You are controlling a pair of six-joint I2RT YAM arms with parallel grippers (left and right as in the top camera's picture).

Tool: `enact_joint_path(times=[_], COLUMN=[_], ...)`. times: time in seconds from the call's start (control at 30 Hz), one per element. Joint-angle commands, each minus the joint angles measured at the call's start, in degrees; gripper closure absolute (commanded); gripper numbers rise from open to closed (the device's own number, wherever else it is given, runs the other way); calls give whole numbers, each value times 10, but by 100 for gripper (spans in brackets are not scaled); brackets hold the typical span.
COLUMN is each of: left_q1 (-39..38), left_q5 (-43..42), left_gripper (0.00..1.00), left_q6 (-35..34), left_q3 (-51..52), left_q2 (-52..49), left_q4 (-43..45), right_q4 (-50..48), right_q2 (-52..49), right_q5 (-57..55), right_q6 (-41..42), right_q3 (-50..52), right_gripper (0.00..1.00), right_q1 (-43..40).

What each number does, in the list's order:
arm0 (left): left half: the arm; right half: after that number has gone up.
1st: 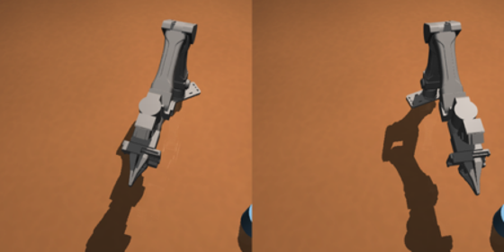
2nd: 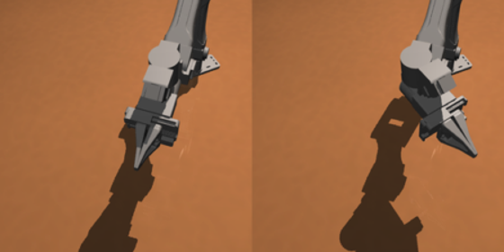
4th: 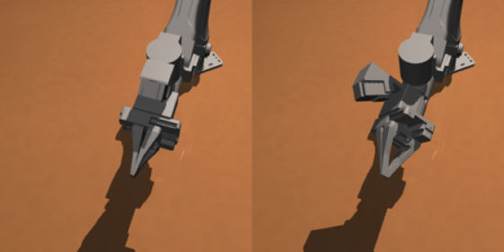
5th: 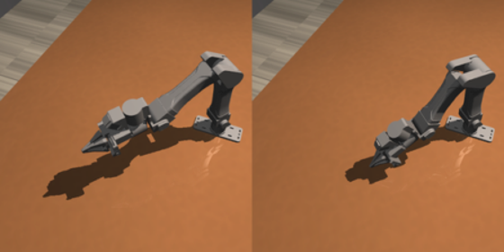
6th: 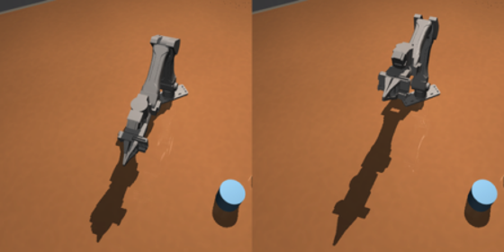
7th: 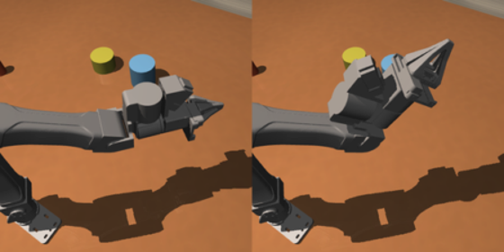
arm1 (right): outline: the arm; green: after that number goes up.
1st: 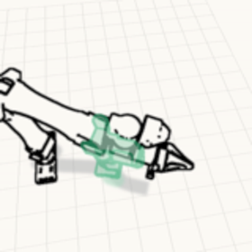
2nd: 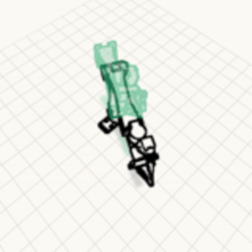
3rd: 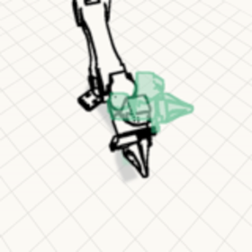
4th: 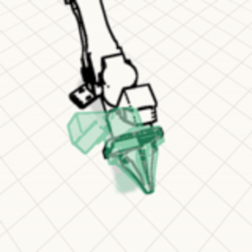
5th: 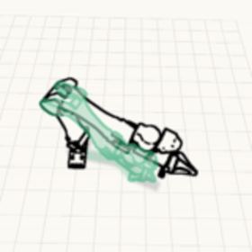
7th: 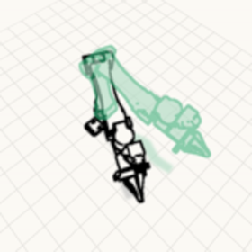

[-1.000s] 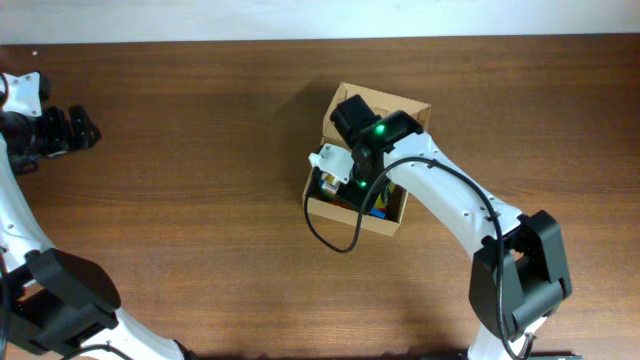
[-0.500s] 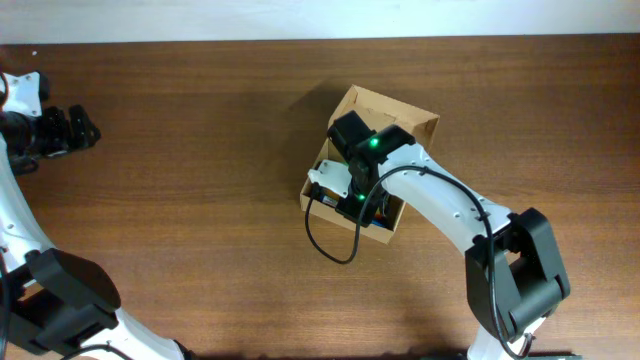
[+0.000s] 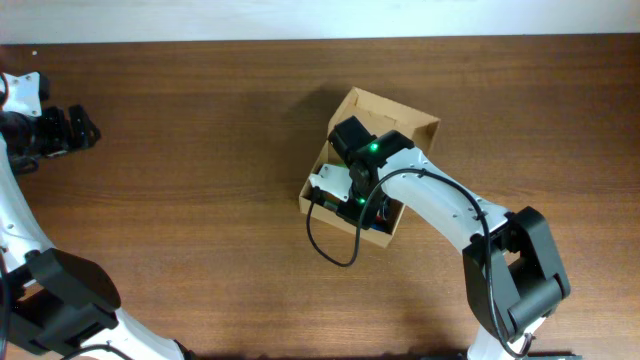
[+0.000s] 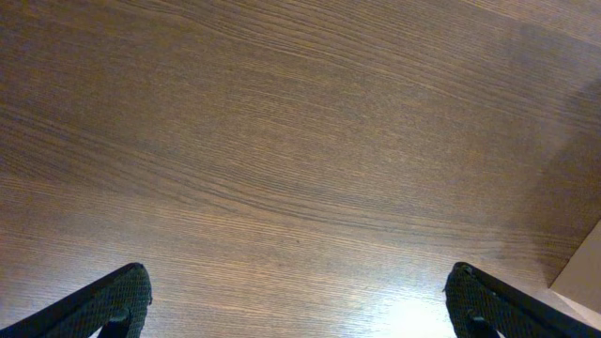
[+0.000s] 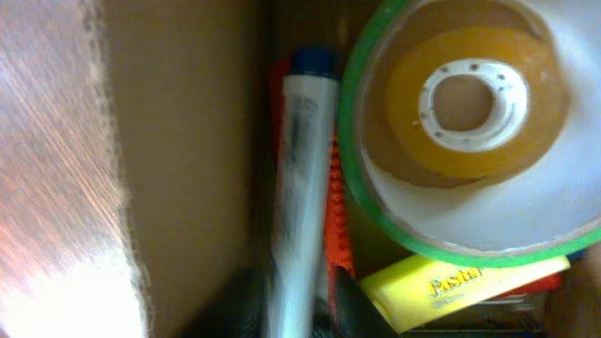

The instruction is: Pack container

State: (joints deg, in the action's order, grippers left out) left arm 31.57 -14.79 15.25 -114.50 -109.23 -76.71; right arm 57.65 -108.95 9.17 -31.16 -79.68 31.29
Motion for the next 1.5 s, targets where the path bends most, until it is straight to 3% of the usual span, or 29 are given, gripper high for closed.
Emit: enact_joint_path(times=[0.0, 0.47, 0.6, 0.87, 1.03, 1.13, 1.23, 1.47], left_q1=[0, 0, 0, 0, 0, 0, 0, 0], left_q5=[-7, -7, -7, -7, -7, -7, -7, -7], left_gripper=[0, 0, 0, 0, 0, 0, 0, 0], left_q6=[7, 7, 7, 7, 7, 7, 7, 7], left_q3=[3, 3, 3, 3, 3, 3, 3, 3], left_q2=[2, 2, 2, 2, 2, 2, 2, 2], left_q4=[0, 0, 0, 0, 0, 0, 0, 0], right_q4=[0, -33, -35, -18, -8, 11, 49, 133], right_q2=[-2, 30, 60, 116, 176, 205, 216, 183], right_q5=[11, -23, -24, -28, -50, -49, -49, -37], right_q6=[1, 9, 60, 200, 287, 310, 318, 339], right_q3=[7, -30, -94, -214, -222, -222, -222, -216], right_gripper=[64, 61, 56, 57, 73, 89, 96, 96], right_q1=[6, 1, -6, -30, -74, -118, -180, -327])
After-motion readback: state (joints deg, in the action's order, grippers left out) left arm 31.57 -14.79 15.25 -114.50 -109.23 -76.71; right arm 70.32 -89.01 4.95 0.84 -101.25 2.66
